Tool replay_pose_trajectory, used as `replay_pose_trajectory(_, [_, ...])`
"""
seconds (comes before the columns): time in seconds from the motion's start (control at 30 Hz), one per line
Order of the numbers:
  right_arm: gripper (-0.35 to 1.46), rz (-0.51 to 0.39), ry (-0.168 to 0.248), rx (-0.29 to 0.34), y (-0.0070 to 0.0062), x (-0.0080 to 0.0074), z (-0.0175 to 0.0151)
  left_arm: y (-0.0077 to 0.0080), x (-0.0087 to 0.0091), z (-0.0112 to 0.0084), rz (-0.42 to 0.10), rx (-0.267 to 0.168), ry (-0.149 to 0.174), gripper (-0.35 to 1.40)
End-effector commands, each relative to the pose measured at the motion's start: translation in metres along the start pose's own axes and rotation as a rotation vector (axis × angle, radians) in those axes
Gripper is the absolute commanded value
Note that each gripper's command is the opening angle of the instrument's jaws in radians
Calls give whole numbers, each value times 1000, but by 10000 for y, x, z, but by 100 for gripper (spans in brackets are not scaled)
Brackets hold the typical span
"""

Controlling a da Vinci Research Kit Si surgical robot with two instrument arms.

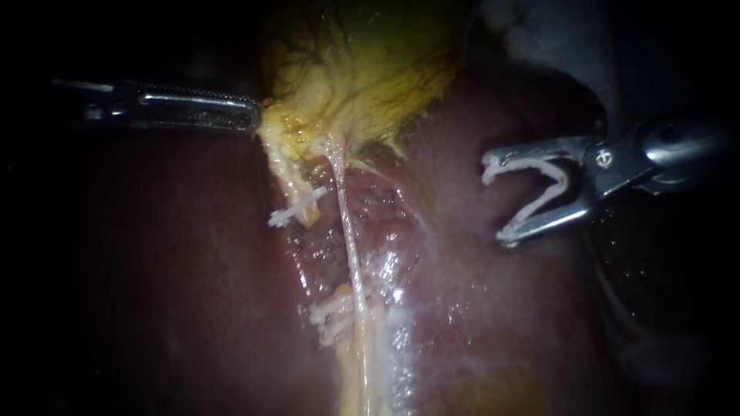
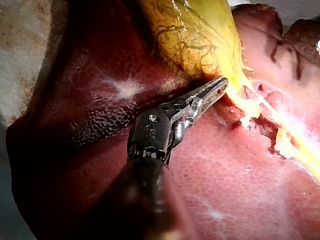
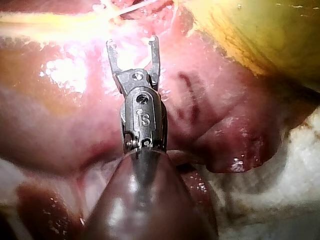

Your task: Clipping first clip right tube

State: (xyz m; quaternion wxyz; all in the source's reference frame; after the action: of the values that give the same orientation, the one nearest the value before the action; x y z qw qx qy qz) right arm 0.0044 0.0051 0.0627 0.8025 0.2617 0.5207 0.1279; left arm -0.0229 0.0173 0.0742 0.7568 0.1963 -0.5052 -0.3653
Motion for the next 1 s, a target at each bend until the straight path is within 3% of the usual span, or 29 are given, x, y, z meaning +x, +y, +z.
replay_pose_trajectory(0.03, [54, 7, 0, 7, -1, -2, 5, -1, 0, 0, 0, 0, 0, -35])
replay_pose_trajectory(0.47, [54, 102, 22, 100, -8, -37, 76, -4, -1, 0, -1, -2, 0, -35])
replay_pose_trajectory(0.73, [54, 171, 25, 149, -1, -65, 127, -6, -1, 0, -2, -3, -1, -35])
replay_pose_trajectory(1.0, [54, 211, 15, 166, 5, -94, 151, -6, -1, 1, -2, -4, -1, -35])
